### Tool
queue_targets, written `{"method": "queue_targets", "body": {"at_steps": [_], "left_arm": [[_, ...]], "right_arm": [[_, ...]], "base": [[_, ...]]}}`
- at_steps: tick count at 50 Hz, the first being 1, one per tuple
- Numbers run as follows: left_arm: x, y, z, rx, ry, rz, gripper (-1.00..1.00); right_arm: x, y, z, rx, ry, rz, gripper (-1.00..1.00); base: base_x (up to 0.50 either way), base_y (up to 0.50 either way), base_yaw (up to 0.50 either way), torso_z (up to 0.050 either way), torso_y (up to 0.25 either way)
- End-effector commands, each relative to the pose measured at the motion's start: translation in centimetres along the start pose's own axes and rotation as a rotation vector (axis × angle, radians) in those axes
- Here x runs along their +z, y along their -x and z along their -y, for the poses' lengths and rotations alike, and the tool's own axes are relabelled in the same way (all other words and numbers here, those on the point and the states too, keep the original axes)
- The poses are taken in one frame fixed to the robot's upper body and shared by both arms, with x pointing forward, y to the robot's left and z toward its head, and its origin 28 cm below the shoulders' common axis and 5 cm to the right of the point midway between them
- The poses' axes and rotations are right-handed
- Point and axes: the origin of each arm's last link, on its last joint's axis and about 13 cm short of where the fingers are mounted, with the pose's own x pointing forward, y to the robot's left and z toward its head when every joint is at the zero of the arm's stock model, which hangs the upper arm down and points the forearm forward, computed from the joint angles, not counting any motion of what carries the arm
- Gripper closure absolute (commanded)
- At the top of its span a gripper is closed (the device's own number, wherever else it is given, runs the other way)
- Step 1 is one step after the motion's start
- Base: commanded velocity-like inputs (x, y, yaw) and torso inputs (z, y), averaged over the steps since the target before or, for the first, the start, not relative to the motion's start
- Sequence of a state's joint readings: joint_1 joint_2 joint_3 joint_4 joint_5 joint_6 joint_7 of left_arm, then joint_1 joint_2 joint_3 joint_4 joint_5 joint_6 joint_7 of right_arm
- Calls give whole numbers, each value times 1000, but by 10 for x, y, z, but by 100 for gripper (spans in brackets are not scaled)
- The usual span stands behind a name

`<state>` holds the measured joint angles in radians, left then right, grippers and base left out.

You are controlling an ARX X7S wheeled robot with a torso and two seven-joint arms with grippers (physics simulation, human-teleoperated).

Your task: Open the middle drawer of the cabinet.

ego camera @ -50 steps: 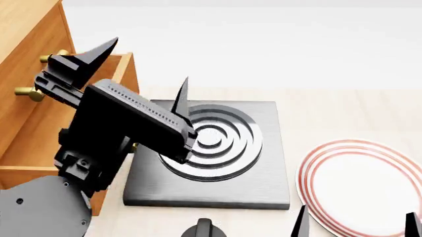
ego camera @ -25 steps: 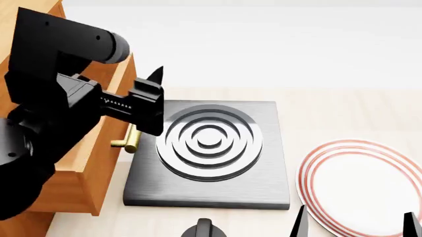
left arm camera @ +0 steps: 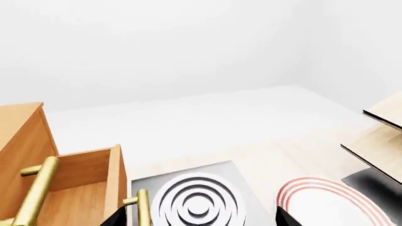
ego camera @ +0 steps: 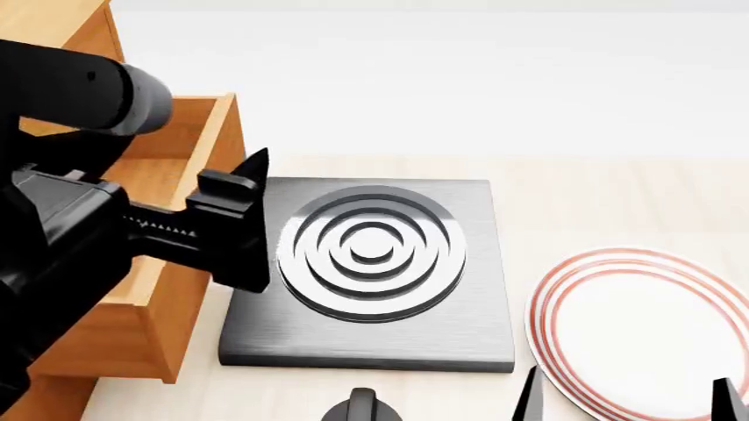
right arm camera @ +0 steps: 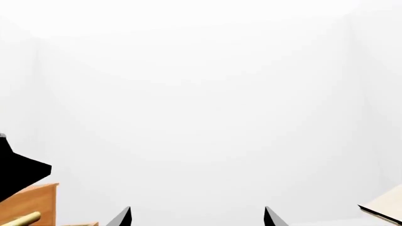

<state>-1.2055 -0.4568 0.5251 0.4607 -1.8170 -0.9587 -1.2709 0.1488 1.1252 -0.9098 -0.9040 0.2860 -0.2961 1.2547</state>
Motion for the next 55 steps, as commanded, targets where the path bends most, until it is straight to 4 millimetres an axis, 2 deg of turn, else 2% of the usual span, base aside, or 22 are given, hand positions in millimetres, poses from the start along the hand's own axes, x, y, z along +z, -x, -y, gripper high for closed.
{"method": "queue_targets", "body": {"at_steps": [1,10,15,24,35,42,45,55], "left_arm": [[8,9,-2,7,31,-88,-100],[12,1,-7,-4,71,-177,-100],[13,-3,-7,-37,27,-252,-100],[19,-8,-11,-36,46,-259,-100],[23,-9,-16,1,57,-221,-100],[32,-10,-19,62,87,-105,-100],[39,-13,-23,125,150,-11,-100],[27,-15,-22,88,155,-91,-100]], "right_arm": [[0,0,0,2,2,-1,-100],[-1,0,0,-1,3,-3,-100],[0,0,0,2,5,-4,-100],[-1,0,0,1,4,-5,-100],[-1,0,-1,5,6,-6,-100],[-1,0,0,5,6,-8,-100],[-1,0,-1,7,6,-8,-100],[-1,0,-1,7,6,-9,-100]], "base": [[0,0,0,0,0],[0,0,0,0,0],[0,0,0,0,0],[0,0,0,0,0],[0,0,0,0,0],[0,0,0,0,0],[0,0,0,0,0],[0,0,0,0,0]]}}
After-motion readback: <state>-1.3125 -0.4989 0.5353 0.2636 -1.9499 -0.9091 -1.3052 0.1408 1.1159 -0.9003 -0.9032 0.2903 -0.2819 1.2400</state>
